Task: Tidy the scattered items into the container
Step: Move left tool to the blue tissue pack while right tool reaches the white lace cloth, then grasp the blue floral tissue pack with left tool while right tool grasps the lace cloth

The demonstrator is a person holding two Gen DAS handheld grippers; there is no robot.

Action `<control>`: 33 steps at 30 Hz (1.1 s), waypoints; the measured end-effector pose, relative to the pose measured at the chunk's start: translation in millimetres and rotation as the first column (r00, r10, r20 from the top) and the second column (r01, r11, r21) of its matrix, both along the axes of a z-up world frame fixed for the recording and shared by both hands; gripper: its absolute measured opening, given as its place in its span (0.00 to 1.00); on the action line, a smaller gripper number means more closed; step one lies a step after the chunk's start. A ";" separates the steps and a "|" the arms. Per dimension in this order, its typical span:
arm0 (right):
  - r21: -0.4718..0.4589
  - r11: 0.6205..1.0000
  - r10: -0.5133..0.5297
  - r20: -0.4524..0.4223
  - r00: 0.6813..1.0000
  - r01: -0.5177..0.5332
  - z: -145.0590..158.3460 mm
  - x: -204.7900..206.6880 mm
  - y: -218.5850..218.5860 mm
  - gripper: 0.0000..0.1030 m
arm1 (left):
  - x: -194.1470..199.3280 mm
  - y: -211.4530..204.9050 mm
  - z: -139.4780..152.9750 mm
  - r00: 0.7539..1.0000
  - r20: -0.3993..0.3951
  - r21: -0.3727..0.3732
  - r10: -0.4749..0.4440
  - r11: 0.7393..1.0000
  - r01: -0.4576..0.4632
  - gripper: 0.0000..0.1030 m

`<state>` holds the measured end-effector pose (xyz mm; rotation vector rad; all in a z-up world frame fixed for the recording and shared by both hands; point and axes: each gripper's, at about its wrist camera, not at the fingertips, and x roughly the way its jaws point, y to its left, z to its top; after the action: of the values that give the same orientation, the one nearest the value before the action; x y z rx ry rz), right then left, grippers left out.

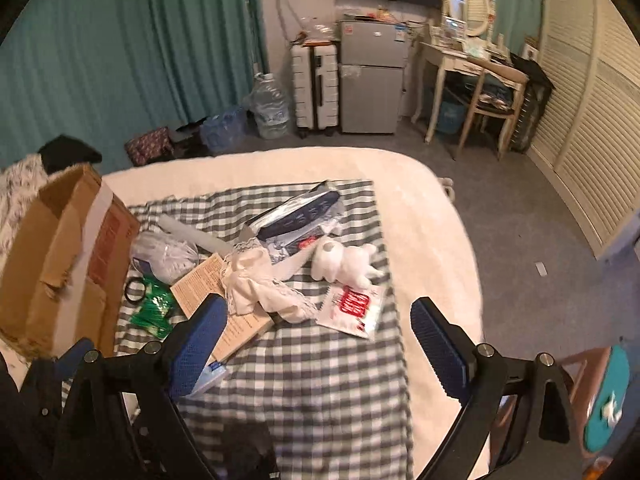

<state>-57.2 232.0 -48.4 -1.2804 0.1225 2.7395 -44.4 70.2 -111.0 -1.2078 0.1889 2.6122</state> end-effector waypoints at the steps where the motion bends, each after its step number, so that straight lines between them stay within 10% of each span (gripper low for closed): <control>1: 0.008 1.000 0.021 0.014 1.000 -0.021 -9.9 -5.5 -3.2 0.88 | -2.7 0.3 -4.9 1.000 0.010 -0.008 -0.005 1.000 0.005 1.00; 14: 0.030 0.993 0.113 0.103 0.988 -0.117 -78.2 -55.8 -20.5 0.72 | -23.9 -9.0 -47.7 0.991 0.132 0.039 -0.014 0.999 0.009 1.00; 18: -0.005 0.994 0.107 0.161 0.981 -0.108 -89.4 -64.4 -16.9 0.17 | -24.4 -3.8 -50.9 0.992 0.124 0.032 -0.033 0.999 0.029 1.00; 31: -0.036 0.996 0.086 0.105 0.991 -0.083 -48.6 -43.0 -9.8 0.13 | -29.5 10.1 -67.5 0.990 0.085 -0.026 -0.111 0.993 0.114 0.99; 33: -0.031 0.996 0.083 0.098 0.992 -0.080 -43.9 -40.3 -9.4 0.13 | -29.0 11.4 -66.1 0.988 0.081 -0.024 -0.132 0.991 0.134 0.84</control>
<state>-97.5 222.6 -92.3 -1.4573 0.1013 2.7434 -73.3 81.6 -177.0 -1.2603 0.2835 2.4513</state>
